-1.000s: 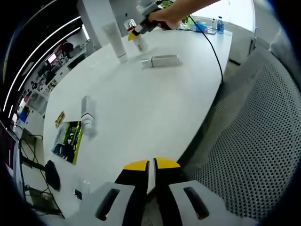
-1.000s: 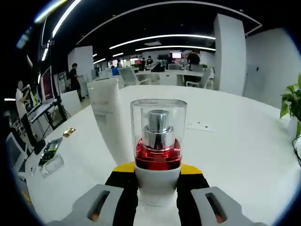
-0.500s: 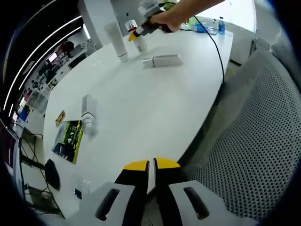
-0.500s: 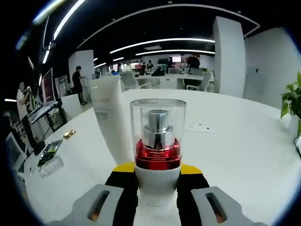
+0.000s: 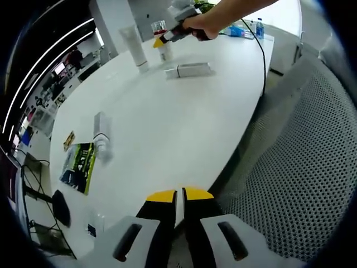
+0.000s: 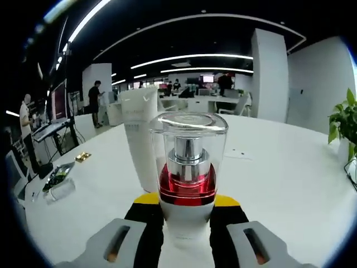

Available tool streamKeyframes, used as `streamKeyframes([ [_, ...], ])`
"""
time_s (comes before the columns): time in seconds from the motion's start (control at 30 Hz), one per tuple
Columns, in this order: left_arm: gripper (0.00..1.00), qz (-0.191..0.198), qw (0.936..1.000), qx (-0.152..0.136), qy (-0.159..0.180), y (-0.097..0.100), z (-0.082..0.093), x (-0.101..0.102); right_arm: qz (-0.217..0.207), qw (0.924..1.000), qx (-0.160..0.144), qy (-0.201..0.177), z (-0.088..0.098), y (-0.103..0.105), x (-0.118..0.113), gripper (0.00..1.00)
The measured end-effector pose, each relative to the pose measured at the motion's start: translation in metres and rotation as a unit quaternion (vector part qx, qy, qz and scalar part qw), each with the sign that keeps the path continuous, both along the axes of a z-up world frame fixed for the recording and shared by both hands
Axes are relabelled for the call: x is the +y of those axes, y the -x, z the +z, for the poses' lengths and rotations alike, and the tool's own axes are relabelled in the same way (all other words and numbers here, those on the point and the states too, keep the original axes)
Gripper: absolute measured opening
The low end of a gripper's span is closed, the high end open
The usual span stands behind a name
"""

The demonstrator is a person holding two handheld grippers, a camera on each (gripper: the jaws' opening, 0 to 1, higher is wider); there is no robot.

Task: Arrange the skincare products in the storage area until every visible bottle or jar stands upright without overlapping.

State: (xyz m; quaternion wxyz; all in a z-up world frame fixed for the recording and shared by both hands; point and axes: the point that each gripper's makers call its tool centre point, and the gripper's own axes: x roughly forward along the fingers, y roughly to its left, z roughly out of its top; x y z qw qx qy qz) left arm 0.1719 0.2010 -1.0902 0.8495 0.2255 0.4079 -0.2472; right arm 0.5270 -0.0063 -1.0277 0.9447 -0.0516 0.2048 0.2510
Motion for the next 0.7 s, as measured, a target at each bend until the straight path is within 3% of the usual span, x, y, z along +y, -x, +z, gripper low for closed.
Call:
streamKeyframes([
  [0.27, 0.00, -0.001, 1.0000, 0.004, -0.005, 0.0006, -0.0013, 0.0012, 0.011, 0.9999, 0.006, 0.011, 0.0004, -0.0019, 0.0044, 0.25],
  [0.43, 0.00, -0.002, 1.0000, 0.006, -0.007, 0.0012, -0.0017, 0.0015, 0.014, 0.9994, 0.031, 0.003, -0.0016, -0.0043, 0.0053, 0.25],
  [0.53, 0.00, -0.003, 1.0000, 0.005, -0.007, 0.0010, -0.0014, 0.0014, 0.018, 0.9978, 0.063, -0.014, -0.0056, -0.0015, 0.0056, 0.26],
  [0.7, 0.00, -0.007, 0.9999, 0.007, -0.007, 0.0016, -0.0019, -0.0004, 0.044, 0.9964, 0.072, -0.007, -0.0048, 0.0009, 0.0020, 0.31],
])
